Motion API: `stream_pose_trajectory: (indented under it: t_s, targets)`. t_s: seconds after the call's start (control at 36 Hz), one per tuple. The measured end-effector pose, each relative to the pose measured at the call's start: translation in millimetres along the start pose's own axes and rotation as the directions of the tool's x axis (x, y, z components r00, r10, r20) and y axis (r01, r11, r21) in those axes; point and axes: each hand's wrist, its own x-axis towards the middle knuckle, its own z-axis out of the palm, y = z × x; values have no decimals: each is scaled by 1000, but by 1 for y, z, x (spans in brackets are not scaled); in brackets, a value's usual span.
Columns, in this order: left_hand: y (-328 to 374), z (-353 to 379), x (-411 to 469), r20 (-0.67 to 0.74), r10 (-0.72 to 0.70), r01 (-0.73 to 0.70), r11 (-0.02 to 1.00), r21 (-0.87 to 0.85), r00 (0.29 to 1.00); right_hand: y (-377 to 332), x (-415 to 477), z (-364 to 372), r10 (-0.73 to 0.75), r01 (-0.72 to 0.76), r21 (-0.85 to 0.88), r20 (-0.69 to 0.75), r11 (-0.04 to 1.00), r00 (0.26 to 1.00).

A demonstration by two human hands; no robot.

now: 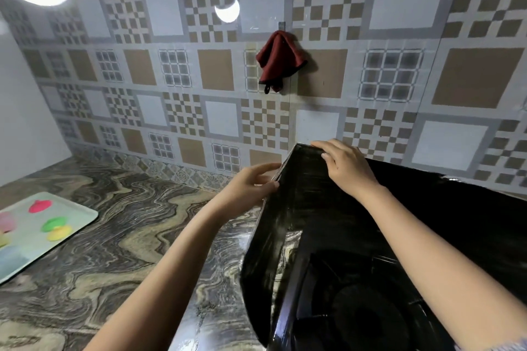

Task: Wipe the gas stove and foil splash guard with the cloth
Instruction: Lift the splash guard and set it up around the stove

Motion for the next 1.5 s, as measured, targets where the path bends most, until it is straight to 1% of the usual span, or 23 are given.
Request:
stream_pose_trajectory:
  t_s: [0.08,0.14,0.25,0.31,0.39,0.53,0.61,0.69,0.78,0.83,0.94,1.0,1.08,1.19,1.25,1.31,1.39,1.44,1.5]
  targets:
    - [-5,7,1,-13,-27,24,988,-151,1000,2,4,-1,19,-19,-8,-29,1000,999]
    - [-9,13,2,-23,-44,38,975,-219,999,5,6,-1,57,-57,-21,-16,998,998]
    - [-15,32,4,-68,-49,32,972,-232,996,14,5,6,119,-117,-36,70,992,990]
    - [-18,42,5,-84,-45,22,967,-253,995,16,3,12,145,-143,-35,62,989,987]
    - [-21,52,5,-50,-68,44,923,-382,996,17,5,18,159,-157,-34,43,987,986]
    - [-15,65,7,11,-37,37,832,-553,999,19,10,15,135,-132,-51,61,990,989]
    - [-14,75,7,40,-24,43,805,-591,999,22,12,12,138,-135,-63,46,989,989]
    - [-15,82,9,41,15,14,781,-625,999,27,14,12,169,-166,-64,43,984,985]
    - [-21,85,13,23,1,15,757,-654,1000,30,12,12,193,-191,-70,27,979,981]
    - [-24,87,16,39,-8,33,734,-679,999,31,9,14,202,-201,-61,16,978,979]
    - [-23,90,22,55,2,36,732,-681,998,34,12,14,209,-208,-50,9,977,978]
    - [-22,90,27,40,17,13,759,-651,999,38,15,12,226,-226,-47,4,973,974]
    - [-23,89,33,39,8,18,777,-629,999,42,16,11,230,-230,-38,-5,973,973]
    - [-24,94,31,23,-6,19,753,-658,1000,44,11,14,228,-229,-30,-27,973,973]
    - [-20,93,34,14,0,9,775,-631,1000,44,10,14,222,-222,-31,-29,974,975]
    - [-29,95,43,18,-19,26,773,-634,1000,44,11,12,225,-225,-34,-16,974,974]
    - [-42,95,51,9,10,-2,770,-638,1000,46,12,9,237,-237,-34,3,971,971]
    - [-34,92,44,13,-13,18,787,-617,1000,48,12,8,239,-238,-29,6,971,971]
    - [-30,88,45,-5,-24,17,829,-559,1000,48,11,6,237,-236,-30,18,971,971]
